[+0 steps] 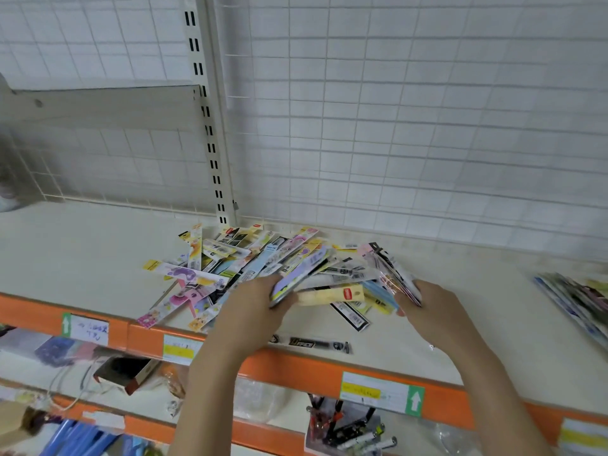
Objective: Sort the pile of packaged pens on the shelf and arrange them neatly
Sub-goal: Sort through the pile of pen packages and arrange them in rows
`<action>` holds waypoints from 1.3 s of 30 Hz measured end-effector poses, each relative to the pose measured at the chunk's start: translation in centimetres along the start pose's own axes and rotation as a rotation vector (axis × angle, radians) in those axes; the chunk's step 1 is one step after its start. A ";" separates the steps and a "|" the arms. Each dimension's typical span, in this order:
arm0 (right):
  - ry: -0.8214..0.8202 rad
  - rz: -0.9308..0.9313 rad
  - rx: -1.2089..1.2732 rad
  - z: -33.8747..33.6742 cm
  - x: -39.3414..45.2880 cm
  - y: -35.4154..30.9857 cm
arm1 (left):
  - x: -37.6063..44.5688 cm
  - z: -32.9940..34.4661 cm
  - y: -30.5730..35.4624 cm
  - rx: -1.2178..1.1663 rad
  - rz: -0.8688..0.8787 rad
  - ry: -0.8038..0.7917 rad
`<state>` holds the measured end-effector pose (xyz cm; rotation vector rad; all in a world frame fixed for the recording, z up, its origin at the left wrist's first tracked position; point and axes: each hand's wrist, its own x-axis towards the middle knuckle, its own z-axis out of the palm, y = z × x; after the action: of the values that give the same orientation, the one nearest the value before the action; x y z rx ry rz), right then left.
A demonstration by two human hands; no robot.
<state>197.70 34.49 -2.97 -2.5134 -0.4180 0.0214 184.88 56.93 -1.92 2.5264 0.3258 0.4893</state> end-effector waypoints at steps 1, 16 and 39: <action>0.006 0.005 0.011 -0.2 -0.1 0.1 | 0.3 -0.2 0.1 -0.006 0.009 0.077; -0.186 -0.139 0.182 -0.5 -0.6 -2.0 | 0.7 -0.5 0.7 -0.258 -0.023 0.337; -0.163 -0.050 -0.190 -1.3 3.4 1.4 | 0.2 -0.5 -0.8 -0.192 -0.261 0.215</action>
<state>201.50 33.72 -2.41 -2.6972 -0.5724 0.1753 184.74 57.87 -1.92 2.2094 0.6470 0.6552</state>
